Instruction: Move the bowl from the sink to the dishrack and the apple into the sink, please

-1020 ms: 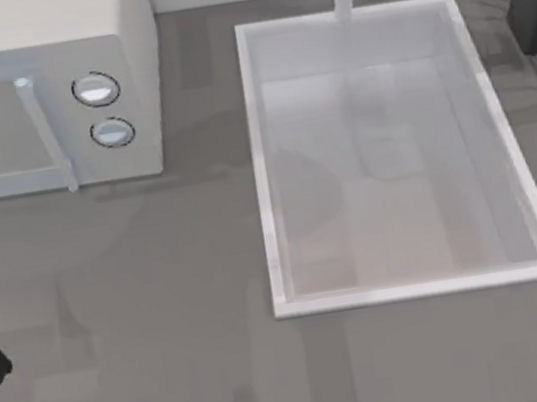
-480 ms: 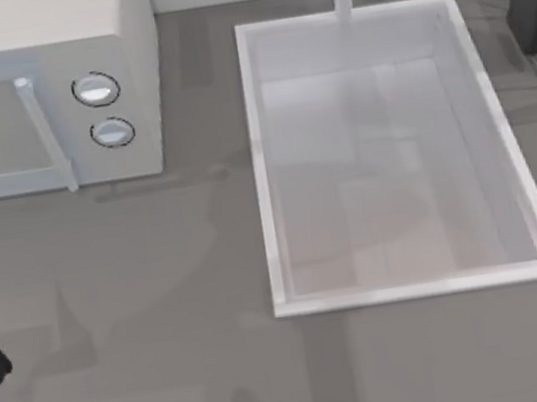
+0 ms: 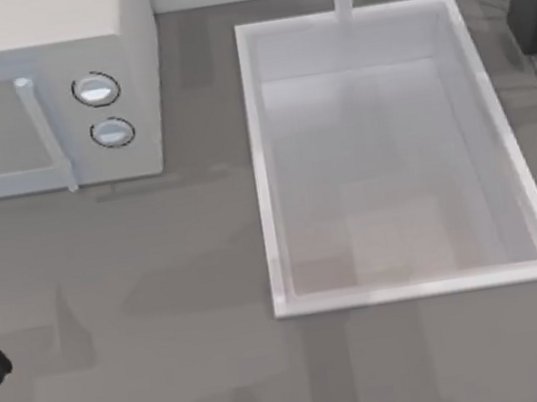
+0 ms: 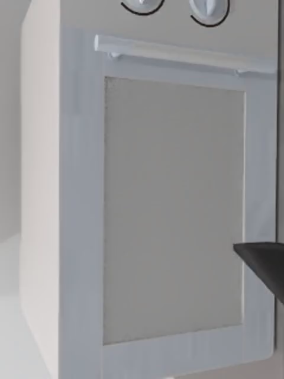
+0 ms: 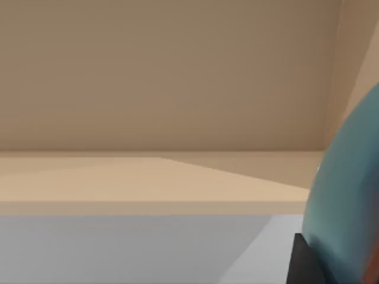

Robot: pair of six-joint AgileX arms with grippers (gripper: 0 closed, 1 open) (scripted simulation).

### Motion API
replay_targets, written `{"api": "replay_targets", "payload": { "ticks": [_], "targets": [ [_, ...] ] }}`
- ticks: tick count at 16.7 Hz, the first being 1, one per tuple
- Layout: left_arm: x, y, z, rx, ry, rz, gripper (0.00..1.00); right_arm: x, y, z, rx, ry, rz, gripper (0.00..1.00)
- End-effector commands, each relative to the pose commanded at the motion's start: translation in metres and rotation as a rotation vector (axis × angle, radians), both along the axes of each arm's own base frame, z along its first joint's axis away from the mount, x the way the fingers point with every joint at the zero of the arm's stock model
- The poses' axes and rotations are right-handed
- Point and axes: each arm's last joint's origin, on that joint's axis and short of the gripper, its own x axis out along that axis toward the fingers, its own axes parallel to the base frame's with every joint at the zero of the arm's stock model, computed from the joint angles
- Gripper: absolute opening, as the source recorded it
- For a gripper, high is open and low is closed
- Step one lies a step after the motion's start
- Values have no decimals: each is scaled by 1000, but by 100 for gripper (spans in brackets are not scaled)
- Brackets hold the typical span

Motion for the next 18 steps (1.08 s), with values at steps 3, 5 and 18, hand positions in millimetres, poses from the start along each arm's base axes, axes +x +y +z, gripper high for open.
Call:
{"api": "replay_targets", "payload": {
  "ticks": [3, 5, 18],
  "targets": [
    [0, 0, 0, 0, 0, 0, 100, 29, -5, -43, -5, -5, 0, 0],
    [0, 0, 0, 0, 0, 0, 100, 45, -5, -76, -9, -9, -2, 0],
    [0, 0, 0, 0, 0, 0, 100, 63, 8, -163, -5, -10, -4, 8]
  ]
}}
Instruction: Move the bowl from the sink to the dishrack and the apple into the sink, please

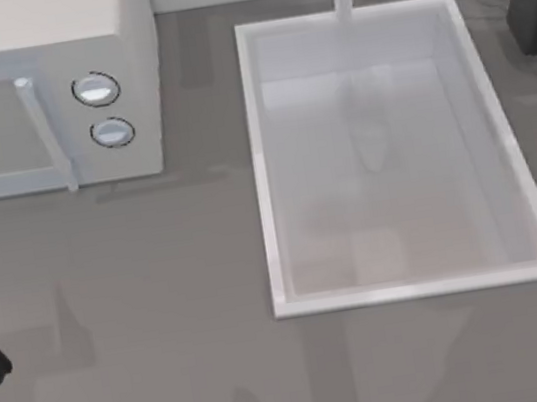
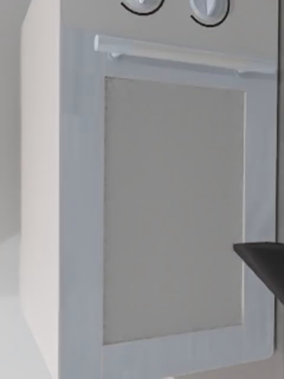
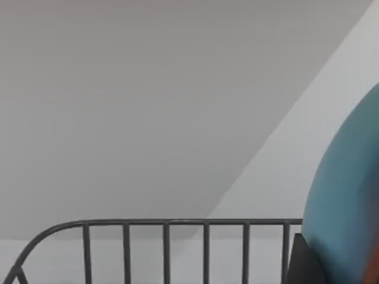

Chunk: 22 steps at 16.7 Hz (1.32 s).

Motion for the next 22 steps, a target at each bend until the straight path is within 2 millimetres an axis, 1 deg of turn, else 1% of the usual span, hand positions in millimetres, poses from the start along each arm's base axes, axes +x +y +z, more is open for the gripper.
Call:
{"api": "replay_targets", "payload": {
  "ticks": [12, 13, 22],
  "targets": [
    [0, 0, 0, 0, 0, 0, 100, 0, 0, 0, 0, 0, 0, 98],
    [0, 0, 0, 0, 0, 0, 100, 0, 0, 0, 0, 0, 0, 100],
    [0, 0, 0, 0, 0, 0, 100, 0, -1, 0, 0, 0, -2, 100]
  ]
}}
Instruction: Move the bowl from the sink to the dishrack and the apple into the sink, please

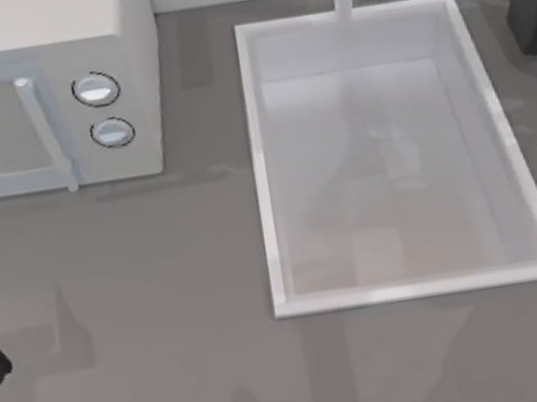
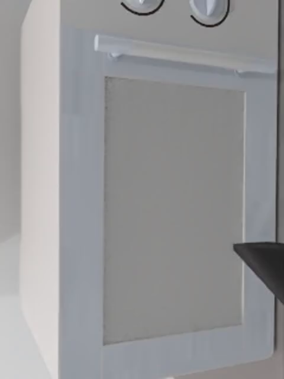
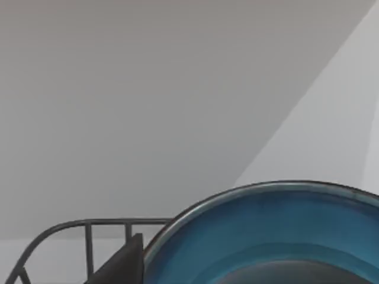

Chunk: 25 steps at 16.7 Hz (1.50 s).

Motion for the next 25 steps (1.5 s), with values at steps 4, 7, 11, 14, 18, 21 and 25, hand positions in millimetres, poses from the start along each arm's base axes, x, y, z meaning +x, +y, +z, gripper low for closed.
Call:
{"api": "replay_targets", "payload": {
  "ticks": [4, 7, 11, 14, 18, 21, 25],
  "targets": [
    [0, 0, 0, 0, 0, 0, 100, -18, 7, 15, 10, 5, -11, 100],
    [0, 0, 0, 0, 0, 0, 100, -51, 20, 29, 23, 35, -36, 100],
    [0, 0, 0, 0, 0, 0, 100, -114, 45, 34, 34, 100, -73, 100],
    [0, 0, 0, 0, 0, 0, 100, -166, 65, 23, 28, 141, -87, 100],
    [0, 0, 0, 0, 0, 0, 100, -226, 87, -4, 8, 129, -70, 100],
    [0, 0, 0, 0, 0, 0, 100, -254, 97, -26, 0, 78, -41, 100],
    [0, 0, 0, 0, 0, 0, 100, -270, 105, -51, -1, 22, -4, 100]
  ]
}}
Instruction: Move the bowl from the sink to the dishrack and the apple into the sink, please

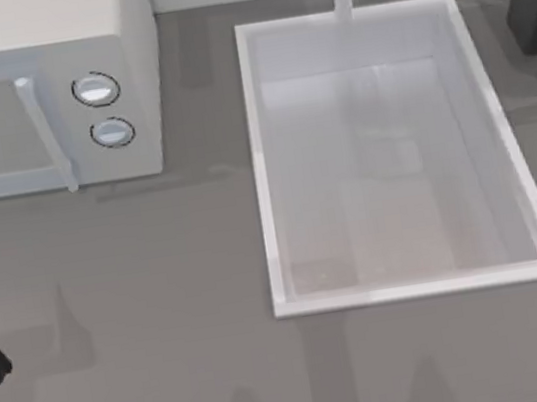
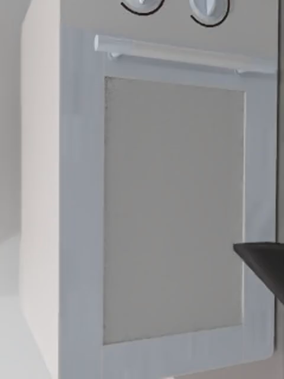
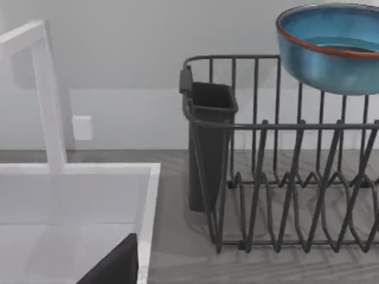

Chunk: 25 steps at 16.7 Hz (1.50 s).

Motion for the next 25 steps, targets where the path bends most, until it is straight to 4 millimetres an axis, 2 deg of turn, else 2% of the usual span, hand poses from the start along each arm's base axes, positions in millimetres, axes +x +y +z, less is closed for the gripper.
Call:
{"api": "replay_targets", "payload": {
  "ticks": [3, 25],
  "targets": [
    [0, 0, 0, 0, 0, 0, 100, -3, 2, -8, 1, -21, 15, 100],
    [0, 0, 0, 0, 0, 0, 100, -3, 2, -8, 1, -22, 16, 100]
  ]
}}
